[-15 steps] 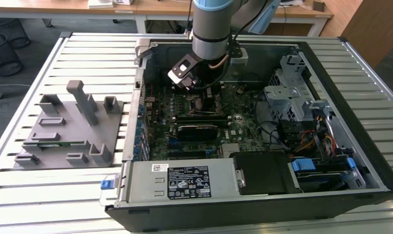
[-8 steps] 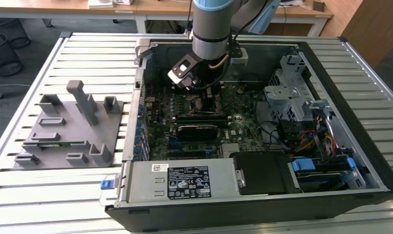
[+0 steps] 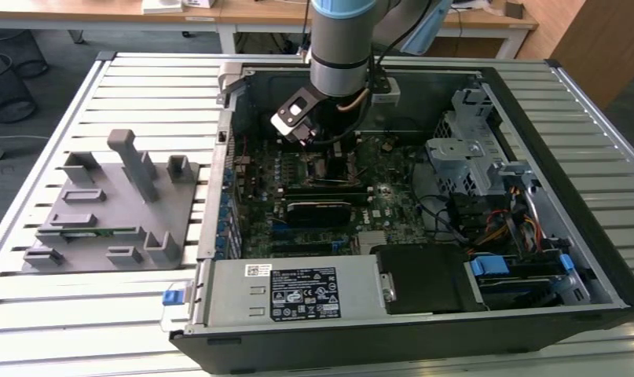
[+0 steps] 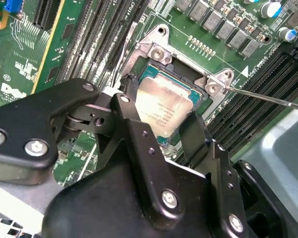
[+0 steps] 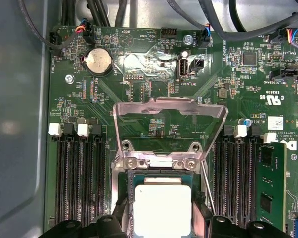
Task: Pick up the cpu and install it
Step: 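Place the cpu into insertion slot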
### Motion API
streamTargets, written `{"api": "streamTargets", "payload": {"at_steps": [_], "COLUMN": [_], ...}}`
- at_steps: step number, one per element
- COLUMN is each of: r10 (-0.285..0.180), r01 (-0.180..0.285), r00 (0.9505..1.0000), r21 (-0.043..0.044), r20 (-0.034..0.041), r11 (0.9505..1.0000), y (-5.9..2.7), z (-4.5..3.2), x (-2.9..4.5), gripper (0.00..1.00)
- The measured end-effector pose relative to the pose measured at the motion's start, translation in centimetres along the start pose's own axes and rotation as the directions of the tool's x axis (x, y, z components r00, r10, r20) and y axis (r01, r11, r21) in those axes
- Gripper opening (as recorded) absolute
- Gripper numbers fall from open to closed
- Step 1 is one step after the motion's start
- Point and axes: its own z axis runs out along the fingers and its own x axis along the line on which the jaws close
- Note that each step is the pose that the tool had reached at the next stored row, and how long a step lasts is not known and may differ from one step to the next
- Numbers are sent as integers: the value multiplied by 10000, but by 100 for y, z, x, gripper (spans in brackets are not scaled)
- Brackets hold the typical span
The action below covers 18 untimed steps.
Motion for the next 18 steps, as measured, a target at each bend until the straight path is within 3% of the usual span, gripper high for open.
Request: {"api": "streamTargets", "payload": {"at_steps": [18], "r10": [28], "r01": [-28], "r00": [10000], "r21": [0], "r20": [-9], "r11": [10000], "y": [0], "z": [-12], "x": [11], "gripper": [61]}}
